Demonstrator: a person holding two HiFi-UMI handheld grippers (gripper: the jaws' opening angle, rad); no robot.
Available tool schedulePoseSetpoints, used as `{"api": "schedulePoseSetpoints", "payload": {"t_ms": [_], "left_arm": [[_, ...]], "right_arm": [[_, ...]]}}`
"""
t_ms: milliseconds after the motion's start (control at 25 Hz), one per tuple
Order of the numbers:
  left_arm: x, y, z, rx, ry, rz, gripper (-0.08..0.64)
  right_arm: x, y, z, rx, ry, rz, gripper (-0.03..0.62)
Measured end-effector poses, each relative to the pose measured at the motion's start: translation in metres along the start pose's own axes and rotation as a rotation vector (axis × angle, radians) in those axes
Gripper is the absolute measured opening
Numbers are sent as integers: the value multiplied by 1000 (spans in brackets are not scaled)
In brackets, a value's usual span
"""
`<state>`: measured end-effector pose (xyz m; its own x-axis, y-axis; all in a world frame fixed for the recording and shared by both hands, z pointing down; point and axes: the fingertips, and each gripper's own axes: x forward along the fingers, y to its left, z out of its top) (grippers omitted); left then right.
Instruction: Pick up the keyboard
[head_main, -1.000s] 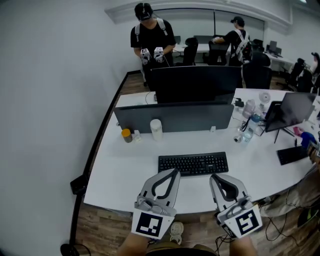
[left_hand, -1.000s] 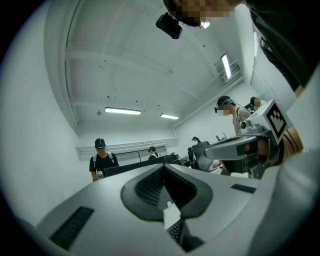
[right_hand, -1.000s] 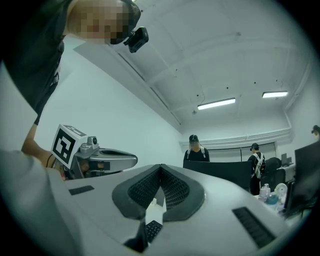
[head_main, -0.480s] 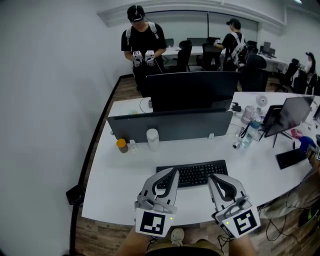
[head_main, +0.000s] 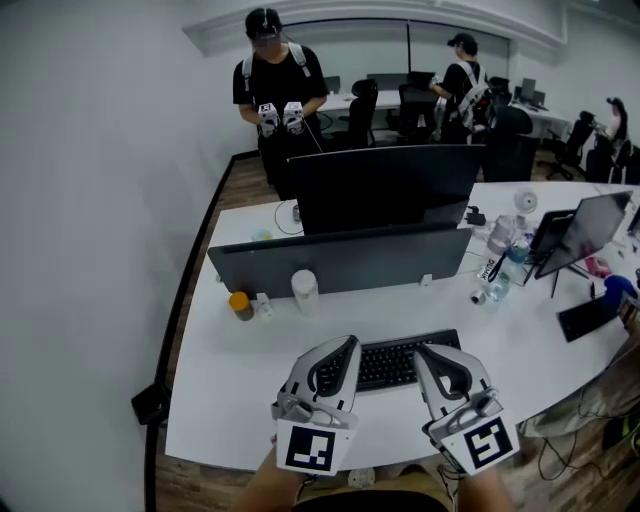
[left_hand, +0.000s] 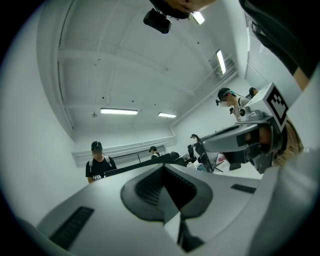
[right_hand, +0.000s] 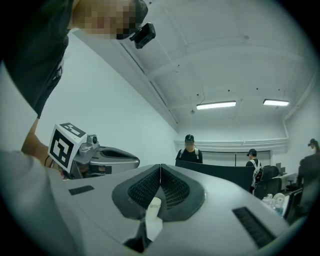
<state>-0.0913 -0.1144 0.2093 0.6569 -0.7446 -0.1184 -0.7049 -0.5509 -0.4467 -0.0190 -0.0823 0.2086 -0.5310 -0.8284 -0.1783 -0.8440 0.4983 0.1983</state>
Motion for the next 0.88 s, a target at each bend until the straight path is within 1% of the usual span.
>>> {"api": "schedulePoseSetpoints", "payload": {"t_ms": [360, 640, 880], "left_arm": [[20, 10, -22, -42, 5, -8, 9], [29, 11, -25, -34, 15, 6, 9], [44, 7, -29, -34, 54, 27, 9]], "right_arm": [[19, -12, -20, -10, 46, -17, 32], [25, -22, -24, -7, 42, -14, 32], [26, -42, -33, 12, 50, -4, 32]]}}
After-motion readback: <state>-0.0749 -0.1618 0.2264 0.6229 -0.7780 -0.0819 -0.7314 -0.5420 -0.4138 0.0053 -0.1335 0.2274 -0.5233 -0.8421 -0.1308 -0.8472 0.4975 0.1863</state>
